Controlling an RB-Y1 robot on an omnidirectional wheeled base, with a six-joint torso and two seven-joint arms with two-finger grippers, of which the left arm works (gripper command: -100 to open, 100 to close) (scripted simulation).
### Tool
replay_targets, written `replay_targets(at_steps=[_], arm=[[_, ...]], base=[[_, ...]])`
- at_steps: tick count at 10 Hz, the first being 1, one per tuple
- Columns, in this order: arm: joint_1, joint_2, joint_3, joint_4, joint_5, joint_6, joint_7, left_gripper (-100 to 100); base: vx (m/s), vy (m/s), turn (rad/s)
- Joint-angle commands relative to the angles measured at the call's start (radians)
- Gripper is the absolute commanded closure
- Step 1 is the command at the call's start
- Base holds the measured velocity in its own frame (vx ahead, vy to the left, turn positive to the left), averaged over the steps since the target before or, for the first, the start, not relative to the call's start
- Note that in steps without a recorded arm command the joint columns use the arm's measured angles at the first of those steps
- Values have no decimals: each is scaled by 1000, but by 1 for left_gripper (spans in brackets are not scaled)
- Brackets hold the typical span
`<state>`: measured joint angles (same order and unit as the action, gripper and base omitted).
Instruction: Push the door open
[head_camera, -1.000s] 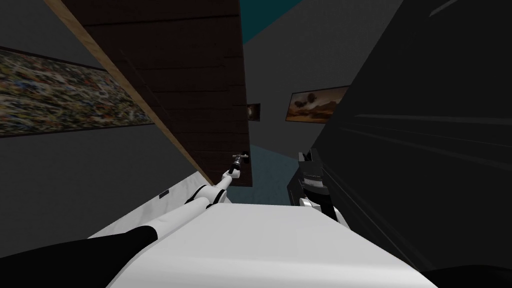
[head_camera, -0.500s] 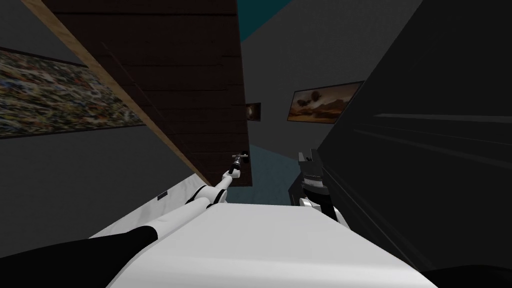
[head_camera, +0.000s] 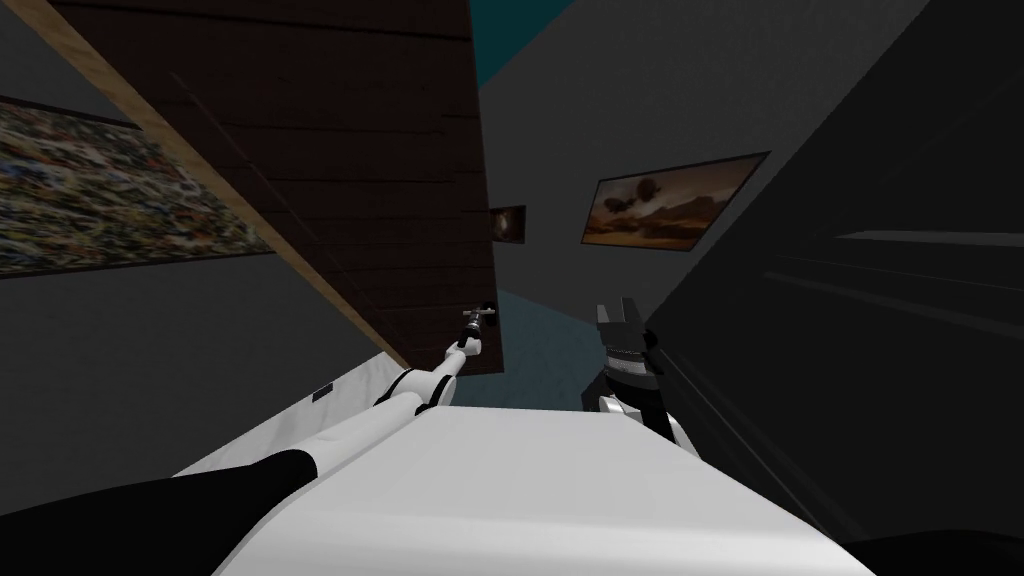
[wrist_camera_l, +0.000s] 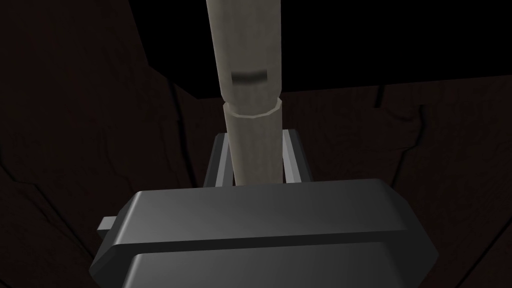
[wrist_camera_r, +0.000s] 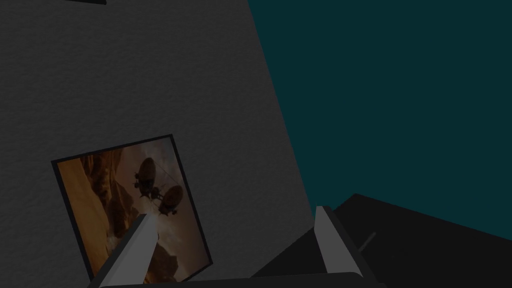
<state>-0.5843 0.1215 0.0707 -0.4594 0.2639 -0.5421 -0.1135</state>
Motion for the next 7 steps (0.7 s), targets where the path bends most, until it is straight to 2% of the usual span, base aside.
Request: replay_targets(at_steps=[1,3,4,5,7], arm=[[3,1,28,-19,10,-7,-32,100],[3,1,28,-4,10,-7,-32,100],[3,1,28,-19,10,-7,-32,100],[-2,-7,54,-14,21,-13,-62,100],[-2,-7,54,-14,21,-13,-62,100]], base=[[213,-68,126],[92,-13,17],[-7,23,-25],[104,-61,108],[98,-53,71]])
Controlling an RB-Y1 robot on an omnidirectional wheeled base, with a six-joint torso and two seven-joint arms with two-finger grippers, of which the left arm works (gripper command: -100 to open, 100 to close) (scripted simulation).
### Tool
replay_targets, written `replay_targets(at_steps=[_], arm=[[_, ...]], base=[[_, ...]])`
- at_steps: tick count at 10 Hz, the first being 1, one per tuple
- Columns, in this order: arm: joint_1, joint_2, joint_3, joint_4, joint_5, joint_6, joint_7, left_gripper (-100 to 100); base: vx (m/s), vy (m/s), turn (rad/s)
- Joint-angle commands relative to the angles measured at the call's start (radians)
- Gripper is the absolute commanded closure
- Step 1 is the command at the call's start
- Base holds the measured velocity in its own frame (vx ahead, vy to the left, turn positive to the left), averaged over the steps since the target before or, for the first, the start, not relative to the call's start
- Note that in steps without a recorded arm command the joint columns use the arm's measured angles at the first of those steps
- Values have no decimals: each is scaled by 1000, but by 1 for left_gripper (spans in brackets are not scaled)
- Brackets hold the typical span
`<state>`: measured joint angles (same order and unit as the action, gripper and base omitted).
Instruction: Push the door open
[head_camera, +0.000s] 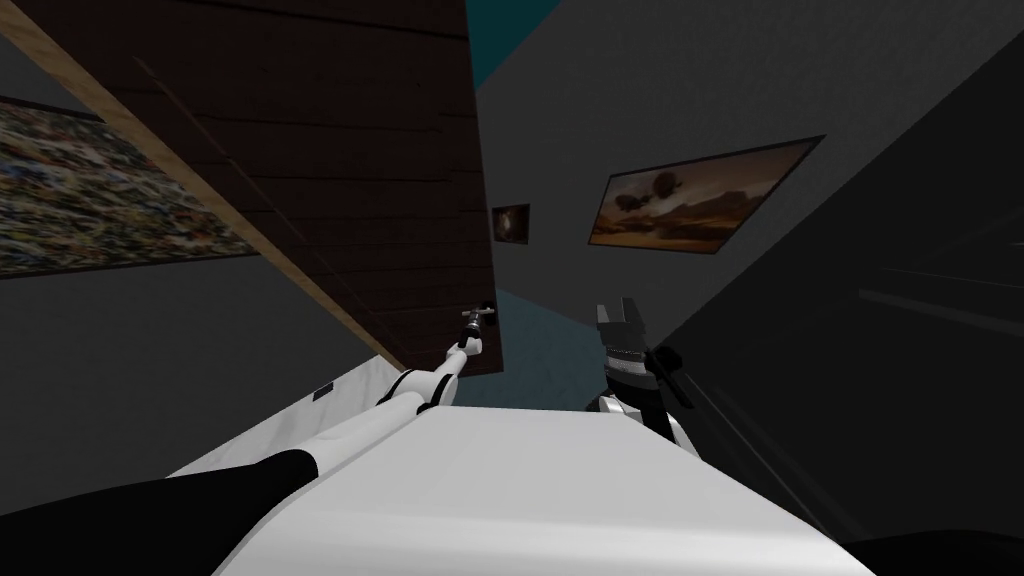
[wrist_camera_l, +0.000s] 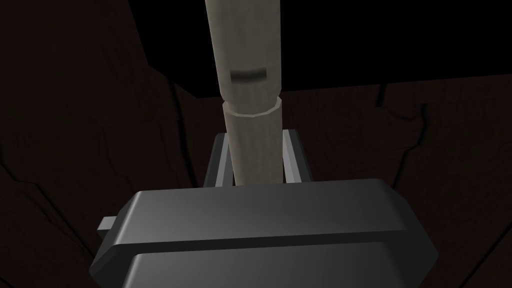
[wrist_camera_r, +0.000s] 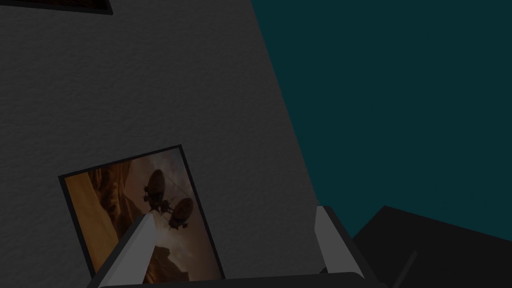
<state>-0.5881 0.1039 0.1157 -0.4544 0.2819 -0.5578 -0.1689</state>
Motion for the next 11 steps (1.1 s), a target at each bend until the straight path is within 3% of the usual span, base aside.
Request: replay_targets(at_steps=[1,2,5,9,11], arm=[[-2,5,29,-16,11,-1,-30,100],[-5,0,42,-13,16,-4,-45,100],[-5,0,42,-13,16,-4,-45,100],[-16,-22,98,-2,40,-17,-112,100],[-16,-22,98,8,40,-17,-112,100]], base=[[122,-30,79],[196,-76,148],[74,-23,11],[156,-80,115],[99,-24,36]])
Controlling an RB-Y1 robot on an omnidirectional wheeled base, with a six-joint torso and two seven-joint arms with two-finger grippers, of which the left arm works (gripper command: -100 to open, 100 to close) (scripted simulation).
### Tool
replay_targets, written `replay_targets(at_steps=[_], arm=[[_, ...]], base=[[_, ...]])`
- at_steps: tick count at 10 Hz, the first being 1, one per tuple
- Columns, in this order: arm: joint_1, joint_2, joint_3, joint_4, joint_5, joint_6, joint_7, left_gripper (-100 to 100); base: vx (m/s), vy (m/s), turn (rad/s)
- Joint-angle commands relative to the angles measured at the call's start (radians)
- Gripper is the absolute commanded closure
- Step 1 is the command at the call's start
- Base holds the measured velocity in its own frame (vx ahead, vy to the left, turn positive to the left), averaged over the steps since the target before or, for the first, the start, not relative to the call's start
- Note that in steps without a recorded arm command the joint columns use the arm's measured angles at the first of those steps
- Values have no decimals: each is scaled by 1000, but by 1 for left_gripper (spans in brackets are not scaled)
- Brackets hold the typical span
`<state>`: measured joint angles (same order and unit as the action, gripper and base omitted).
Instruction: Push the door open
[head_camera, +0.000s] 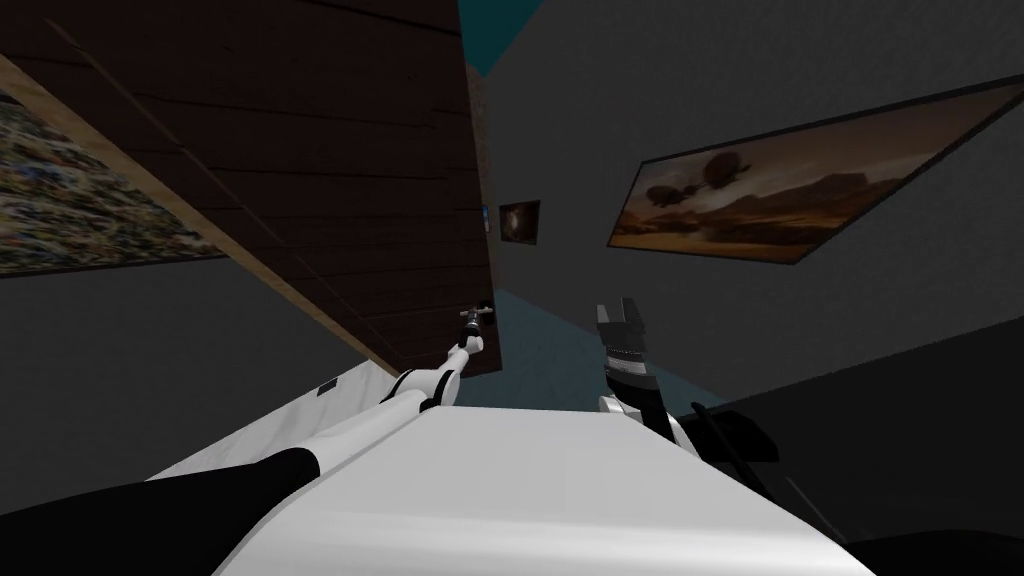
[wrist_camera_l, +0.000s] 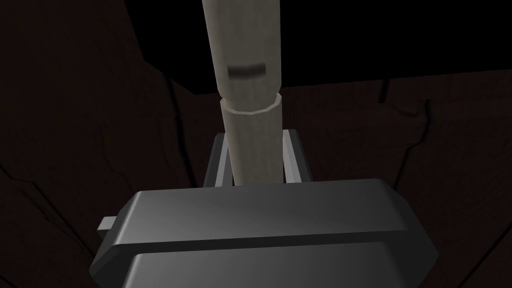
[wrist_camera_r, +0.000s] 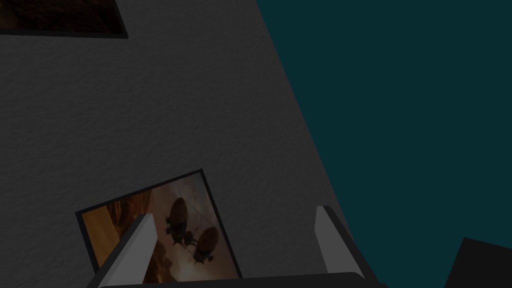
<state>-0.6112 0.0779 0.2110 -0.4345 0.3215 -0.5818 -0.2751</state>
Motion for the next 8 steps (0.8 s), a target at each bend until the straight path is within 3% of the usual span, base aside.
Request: replay_targets(at_steps=[1,6,7,8], arm=[[3,-7,25,-18,10,2,-32,100],[-7,-42,78,-7,32,-10,-95,100],[-4,-36,73,2,30,-11,-85,100],[-6,-21,91,4,41,-18,-97,100]], base=[[146,-18,95],[192,-95,121],[86,-25,45],[132,-32,38]])
